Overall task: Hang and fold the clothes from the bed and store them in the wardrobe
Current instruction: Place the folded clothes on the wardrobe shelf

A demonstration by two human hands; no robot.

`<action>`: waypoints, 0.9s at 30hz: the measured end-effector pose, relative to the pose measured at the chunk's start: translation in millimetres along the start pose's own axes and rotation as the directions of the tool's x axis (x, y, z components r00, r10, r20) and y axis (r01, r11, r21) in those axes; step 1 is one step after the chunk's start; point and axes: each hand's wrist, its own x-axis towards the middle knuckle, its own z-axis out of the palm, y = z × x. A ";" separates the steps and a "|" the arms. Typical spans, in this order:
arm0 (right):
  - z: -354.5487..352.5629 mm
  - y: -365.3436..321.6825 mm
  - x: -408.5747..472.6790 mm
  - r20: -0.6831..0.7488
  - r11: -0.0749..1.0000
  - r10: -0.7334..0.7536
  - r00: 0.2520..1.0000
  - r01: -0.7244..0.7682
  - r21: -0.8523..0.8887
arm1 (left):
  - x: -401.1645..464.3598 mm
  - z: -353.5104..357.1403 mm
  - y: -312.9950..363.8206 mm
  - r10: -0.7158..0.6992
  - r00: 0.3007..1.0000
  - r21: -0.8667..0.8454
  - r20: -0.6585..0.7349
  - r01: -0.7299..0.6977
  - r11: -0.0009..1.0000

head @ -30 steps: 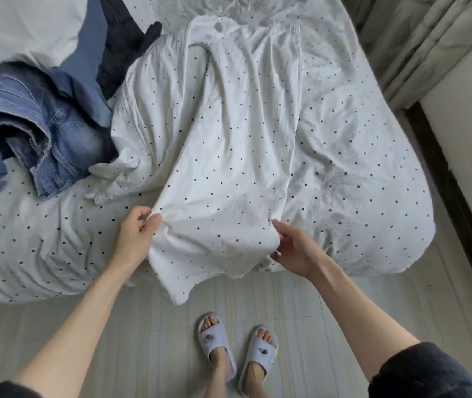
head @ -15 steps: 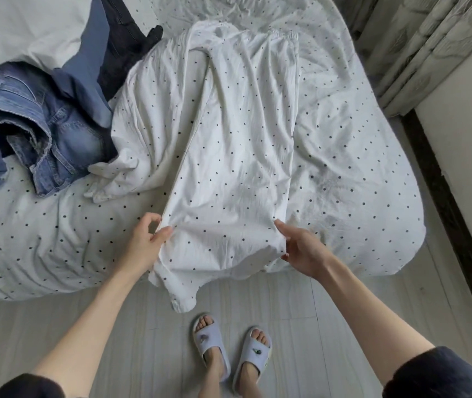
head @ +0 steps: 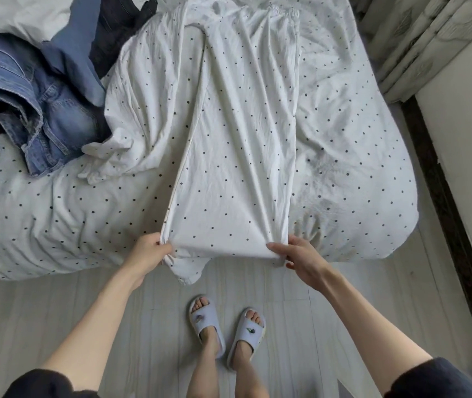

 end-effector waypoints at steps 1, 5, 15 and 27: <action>-1.0 2.5 -1.4 0.004 1.000 0.015 1.000 -0.015 -0.011 | -0.7 3.0 0.0 -0.015 1.000 -0.018 0.013 0.016 1.000; -6.8 19.0 -7.7 -0.007 0.988 0.076 0.997 -0.076 -0.135 | -5.7 9.5 -5.3 -0.058 0.996 -0.024 0.061 0.060 0.998; -27.0 37.6 -20.0 -0.037 0.996 0.019 0.999 -0.022 -0.081 | -21.7 35.8 -23.3 -0.131 0.988 -0.040 0.084 0.134 0.990; -30.3 65.1 -39.5 -0.077 0.997 0.077 0.994 -0.078 -0.008 | -40.9 40.7 -44.7 -0.088 0.993 0.113 0.075 0.079 0.990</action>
